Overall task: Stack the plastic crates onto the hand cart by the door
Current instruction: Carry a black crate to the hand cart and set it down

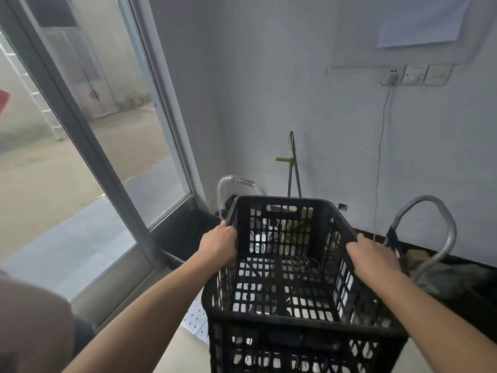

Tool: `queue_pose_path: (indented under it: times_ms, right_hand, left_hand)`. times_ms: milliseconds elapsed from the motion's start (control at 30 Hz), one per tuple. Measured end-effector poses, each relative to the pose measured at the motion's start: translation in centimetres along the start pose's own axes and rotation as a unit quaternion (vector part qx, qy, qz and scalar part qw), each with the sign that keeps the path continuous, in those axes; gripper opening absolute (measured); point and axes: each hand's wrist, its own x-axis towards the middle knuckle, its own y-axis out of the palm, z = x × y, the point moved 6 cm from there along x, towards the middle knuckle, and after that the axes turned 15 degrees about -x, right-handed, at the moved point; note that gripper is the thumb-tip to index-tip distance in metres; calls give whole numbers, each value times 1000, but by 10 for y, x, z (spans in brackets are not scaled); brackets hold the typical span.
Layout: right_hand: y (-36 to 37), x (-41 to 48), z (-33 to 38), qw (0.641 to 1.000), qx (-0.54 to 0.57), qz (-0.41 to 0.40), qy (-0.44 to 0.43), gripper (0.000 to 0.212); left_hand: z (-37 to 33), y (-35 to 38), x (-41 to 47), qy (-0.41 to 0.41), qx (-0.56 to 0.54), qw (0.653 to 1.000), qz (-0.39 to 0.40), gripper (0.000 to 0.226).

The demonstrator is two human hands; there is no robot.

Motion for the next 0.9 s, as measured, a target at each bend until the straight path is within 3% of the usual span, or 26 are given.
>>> queue_pose_path:
  times_ms: [267, 567, 900]
  right_hand:
    - [-26, 50, 70, 999, -37, 15, 27, 24]
    - [-66, 96, 167, 996, -4, 61, 72, 23]
    - [-107, 101, 217, 993, -1, 71, 96, 34]
  left_hand:
    - [80, 6, 69, 33, -19, 999, 29, 9]
    - [183, -1, 146, 83, -21, 996, 40, 18]
    - [233, -19, 164, 103, -8, 994, 28, 17]
